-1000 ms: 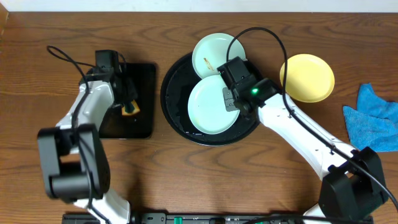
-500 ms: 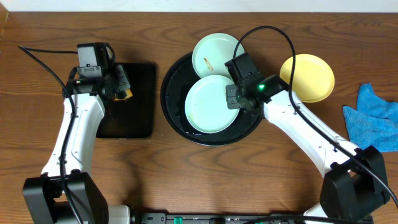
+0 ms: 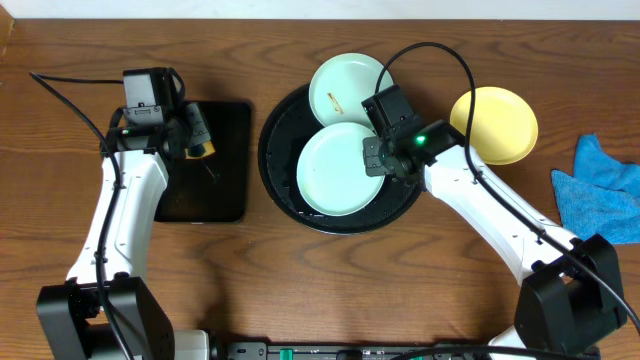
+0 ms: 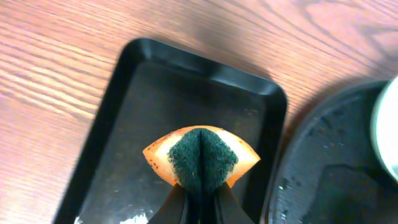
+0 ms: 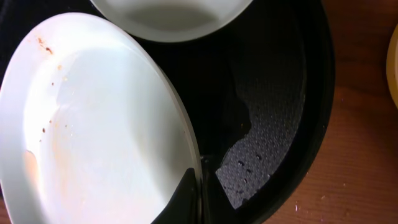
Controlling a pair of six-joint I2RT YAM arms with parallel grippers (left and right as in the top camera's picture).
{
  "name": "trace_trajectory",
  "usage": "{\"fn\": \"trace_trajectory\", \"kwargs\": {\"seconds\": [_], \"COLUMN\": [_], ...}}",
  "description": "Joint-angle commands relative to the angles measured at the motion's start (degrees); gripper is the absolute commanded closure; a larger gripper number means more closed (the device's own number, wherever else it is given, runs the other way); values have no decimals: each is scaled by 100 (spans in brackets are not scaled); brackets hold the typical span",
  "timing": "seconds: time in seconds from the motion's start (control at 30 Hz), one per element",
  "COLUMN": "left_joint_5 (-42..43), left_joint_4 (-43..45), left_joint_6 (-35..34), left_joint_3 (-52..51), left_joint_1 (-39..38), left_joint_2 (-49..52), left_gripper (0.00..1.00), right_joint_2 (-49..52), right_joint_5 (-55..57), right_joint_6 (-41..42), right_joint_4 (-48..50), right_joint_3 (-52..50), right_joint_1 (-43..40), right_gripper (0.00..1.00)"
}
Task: Clean dirty plates on tray and stack at the side
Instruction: 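Pick up the sponge from the black tray with the left gripper, then scrub the held green plate with the sponge in the left gripper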
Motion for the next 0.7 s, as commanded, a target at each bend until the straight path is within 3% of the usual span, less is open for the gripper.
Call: {"fn": "trace_trajectory", "kwargs": {"seconds": [0.0,0.2,0.67], "left_joint_5": [599,883,785], "left_joint_4": [-44,2,2], "left_joint_6": [79,37,-33], "left_joint_3": [74,74,28], "left_joint_1": [-17,-376,-2328], "left_joint_2": [-11,-11,175], "left_gripper": [92,92,92], "right_joint_2": [151,542,979], "right_joint_5": [-70,-376,-616], "right_joint_6": [116,114,199], "right_joint_4": [7,2,-140], "right_joint_3": [-11,-11,-11], "right_joint_1": [-50,-52,-76], "right_gripper": [99,99,99]}}
